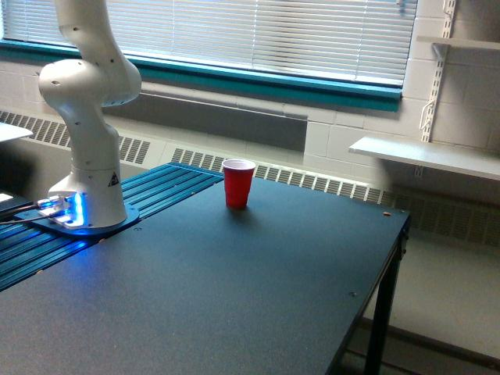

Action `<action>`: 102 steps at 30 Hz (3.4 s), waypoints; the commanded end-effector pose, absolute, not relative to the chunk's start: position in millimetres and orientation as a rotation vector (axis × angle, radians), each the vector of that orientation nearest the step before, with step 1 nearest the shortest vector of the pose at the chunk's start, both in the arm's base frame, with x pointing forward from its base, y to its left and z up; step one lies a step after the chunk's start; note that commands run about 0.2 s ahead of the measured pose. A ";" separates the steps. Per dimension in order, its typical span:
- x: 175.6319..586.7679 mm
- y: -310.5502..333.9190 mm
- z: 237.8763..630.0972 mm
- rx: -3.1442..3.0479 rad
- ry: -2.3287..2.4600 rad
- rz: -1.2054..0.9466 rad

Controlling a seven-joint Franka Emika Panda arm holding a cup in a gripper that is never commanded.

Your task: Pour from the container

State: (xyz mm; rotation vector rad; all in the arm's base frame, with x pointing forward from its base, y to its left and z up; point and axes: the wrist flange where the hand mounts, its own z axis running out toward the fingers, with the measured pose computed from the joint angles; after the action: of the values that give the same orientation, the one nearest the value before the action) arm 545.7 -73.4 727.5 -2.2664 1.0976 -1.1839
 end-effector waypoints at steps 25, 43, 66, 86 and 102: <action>447.2 -2.8 550.8 -2.466 1.137 -0.395; 381.6 39.9 542.3 -2.599 0.889 -0.051; 324.3 85.7 501.0 -2.744 0.456 0.326; 317.4 140.5 457.5 -2.843 0.055 0.543; 314.0 177.8 425.6 -2.913 -0.283 0.589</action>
State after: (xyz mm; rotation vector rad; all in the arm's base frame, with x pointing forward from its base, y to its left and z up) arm 316.6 166.3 429.9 -2.9017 -0.0923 0.6071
